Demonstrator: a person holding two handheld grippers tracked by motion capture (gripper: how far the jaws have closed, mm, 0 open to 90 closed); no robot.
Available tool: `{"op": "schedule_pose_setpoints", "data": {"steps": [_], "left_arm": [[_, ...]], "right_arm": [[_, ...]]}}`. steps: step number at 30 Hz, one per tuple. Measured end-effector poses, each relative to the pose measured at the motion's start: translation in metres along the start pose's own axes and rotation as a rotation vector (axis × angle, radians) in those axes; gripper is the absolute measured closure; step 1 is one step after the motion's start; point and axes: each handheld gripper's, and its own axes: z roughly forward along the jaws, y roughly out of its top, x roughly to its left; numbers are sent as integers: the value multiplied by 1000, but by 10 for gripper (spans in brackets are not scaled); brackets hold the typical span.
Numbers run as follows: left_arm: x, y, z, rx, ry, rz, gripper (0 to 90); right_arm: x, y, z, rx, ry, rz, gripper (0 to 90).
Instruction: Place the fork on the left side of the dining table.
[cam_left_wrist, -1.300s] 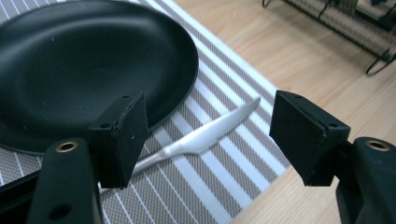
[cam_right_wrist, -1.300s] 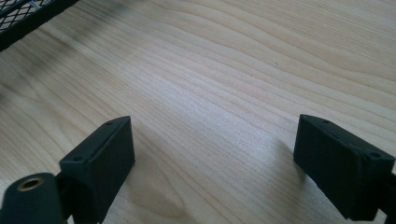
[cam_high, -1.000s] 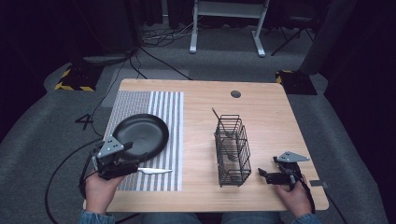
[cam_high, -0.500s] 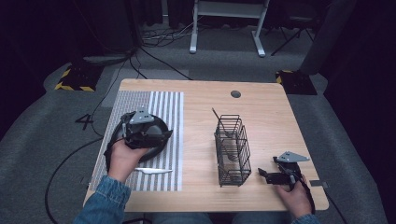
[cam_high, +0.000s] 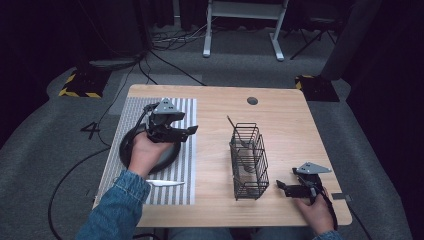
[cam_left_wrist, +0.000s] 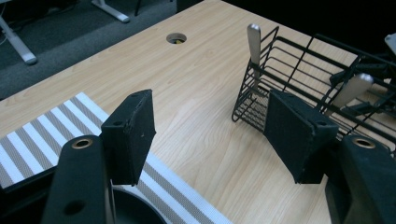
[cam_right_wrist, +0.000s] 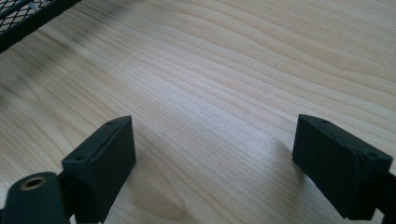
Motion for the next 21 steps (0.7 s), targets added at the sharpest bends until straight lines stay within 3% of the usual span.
{"op": "schedule_pose_setpoints", "data": {"steps": [4,5,7,10,16,21], "left_arm": [[-2,7,5,-13,7,-9,340],[-4,11,9,-6,36,2,340],[-5,14,13,-3,52,5,339],[-5,16,19,1,53,-8,339],[-6,26,33,-32,24,-61,365],[-10,32,42,-32,-9,-72,371]], "right_arm": [[0,-1,-1,-3,2,1,152],[0,-1,-1,-3,2,1,152],[0,-1,-1,-3,3,1,153],[0,-1,-1,-3,3,1,153],[0,-1,-1,-3,4,1,155],[0,-1,-1,-3,7,1,158]]}}
